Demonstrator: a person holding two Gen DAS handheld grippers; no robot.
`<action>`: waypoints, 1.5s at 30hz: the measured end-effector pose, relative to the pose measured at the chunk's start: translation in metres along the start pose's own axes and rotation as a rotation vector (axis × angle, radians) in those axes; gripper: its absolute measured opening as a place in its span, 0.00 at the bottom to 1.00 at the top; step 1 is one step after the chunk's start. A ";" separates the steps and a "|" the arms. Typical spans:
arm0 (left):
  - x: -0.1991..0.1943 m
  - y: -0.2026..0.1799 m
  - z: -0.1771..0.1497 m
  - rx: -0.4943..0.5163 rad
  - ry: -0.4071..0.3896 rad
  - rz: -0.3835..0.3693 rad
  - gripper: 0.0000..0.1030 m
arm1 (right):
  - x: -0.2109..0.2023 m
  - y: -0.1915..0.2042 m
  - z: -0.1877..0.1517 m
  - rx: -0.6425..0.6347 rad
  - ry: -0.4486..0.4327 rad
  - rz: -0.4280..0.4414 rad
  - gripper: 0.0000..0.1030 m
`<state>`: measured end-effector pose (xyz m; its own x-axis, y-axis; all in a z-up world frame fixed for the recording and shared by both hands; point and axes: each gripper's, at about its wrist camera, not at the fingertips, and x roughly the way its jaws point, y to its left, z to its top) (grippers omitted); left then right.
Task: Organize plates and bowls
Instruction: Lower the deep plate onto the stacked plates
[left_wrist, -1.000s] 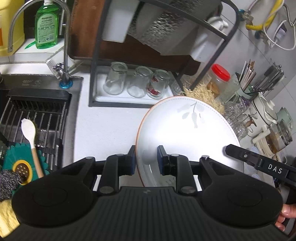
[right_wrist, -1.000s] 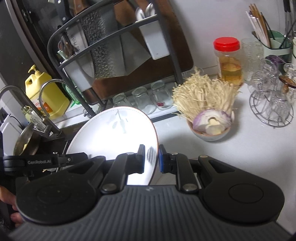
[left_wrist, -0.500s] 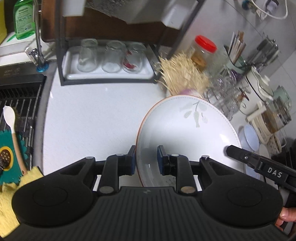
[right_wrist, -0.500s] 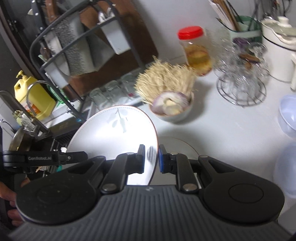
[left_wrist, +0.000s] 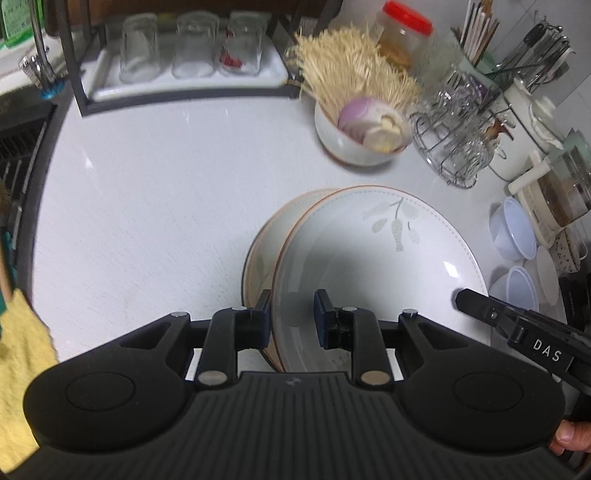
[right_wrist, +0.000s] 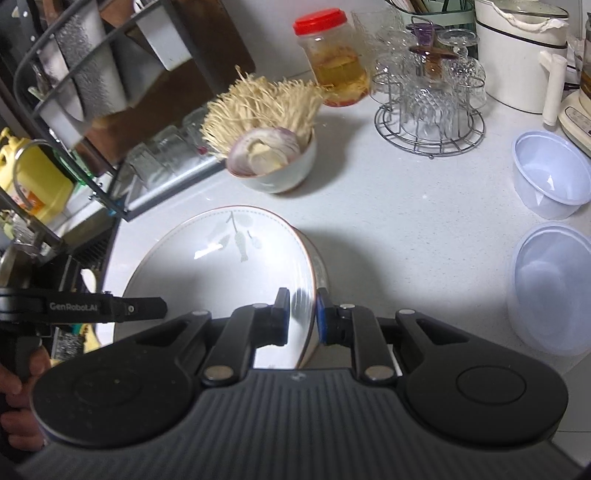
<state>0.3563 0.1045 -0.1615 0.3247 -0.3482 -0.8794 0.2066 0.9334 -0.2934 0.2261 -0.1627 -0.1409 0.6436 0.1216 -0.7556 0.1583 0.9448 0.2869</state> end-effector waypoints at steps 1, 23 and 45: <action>0.004 0.000 0.000 -0.006 0.008 -0.005 0.26 | 0.002 -0.002 0.000 0.005 -0.002 -0.005 0.17; 0.035 0.011 0.017 -0.081 0.092 -0.030 0.27 | 0.035 -0.012 0.004 0.006 -0.002 -0.039 0.14; 0.016 0.026 0.031 -0.084 0.199 -0.087 0.33 | 0.052 0.004 0.004 -0.076 0.007 -0.079 0.15</action>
<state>0.3953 0.1208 -0.1721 0.1186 -0.4116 -0.9036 0.1458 0.9074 -0.3942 0.2638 -0.1536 -0.1767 0.6261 0.0475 -0.7783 0.1507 0.9720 0.1805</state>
